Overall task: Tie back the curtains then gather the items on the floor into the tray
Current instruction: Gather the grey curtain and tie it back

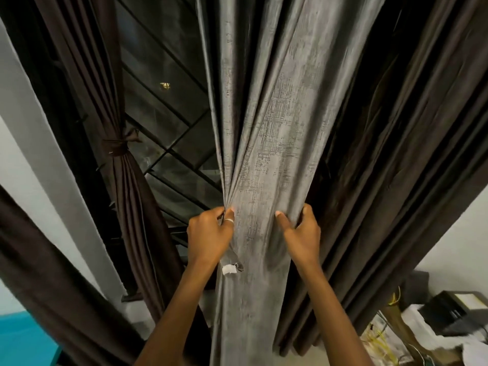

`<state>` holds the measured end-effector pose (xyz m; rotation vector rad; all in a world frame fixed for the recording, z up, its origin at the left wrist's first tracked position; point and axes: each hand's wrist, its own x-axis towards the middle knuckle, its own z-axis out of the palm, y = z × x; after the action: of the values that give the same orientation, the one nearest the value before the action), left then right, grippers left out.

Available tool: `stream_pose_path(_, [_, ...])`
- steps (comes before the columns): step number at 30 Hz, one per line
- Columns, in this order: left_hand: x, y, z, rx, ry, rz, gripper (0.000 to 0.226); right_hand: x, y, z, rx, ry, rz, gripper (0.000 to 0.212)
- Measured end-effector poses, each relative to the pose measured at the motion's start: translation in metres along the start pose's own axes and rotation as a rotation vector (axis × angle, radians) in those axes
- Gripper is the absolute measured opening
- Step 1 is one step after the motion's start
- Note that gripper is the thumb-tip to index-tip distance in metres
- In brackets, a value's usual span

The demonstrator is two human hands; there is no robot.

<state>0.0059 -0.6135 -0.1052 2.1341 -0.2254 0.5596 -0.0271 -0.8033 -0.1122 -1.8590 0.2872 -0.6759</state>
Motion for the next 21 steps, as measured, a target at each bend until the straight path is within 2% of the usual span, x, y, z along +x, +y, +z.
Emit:
stream_pose_path(5, [-0.003,0.002,0.001,-0.041,0.002,0.009,0.055,-0.02,0.011,0.026,-0.101,0.101,-0.171,0.014])
stream_pose_path(7, [-0.005,0.004,0.003,-0.046,0.005,0.03,0.055,-0.03,0.012,0.038,-0.167,0.106,-0.241,0.02])
stream_pose_path(10, [-0.008,0.006,0.007,-0.053,-0.004,0.051,0.051,-0.042,0.004,0.052,-0.188,0.026,-0.291,0.035])
stream_pose_path(14, [-0.009,0.004,0.01,-0.12,-0.041,0.073,0.034,-0.052,-0.004,0.072,-0.204,-0.11,-0.315,0.051])
stream_pose_path(21, [-0.01,0.002,0.0,-0.187,-0.09,0.13,0.025,-0.049,-0.004,0.075,-0.102,-0.254,-0.225,0.045])
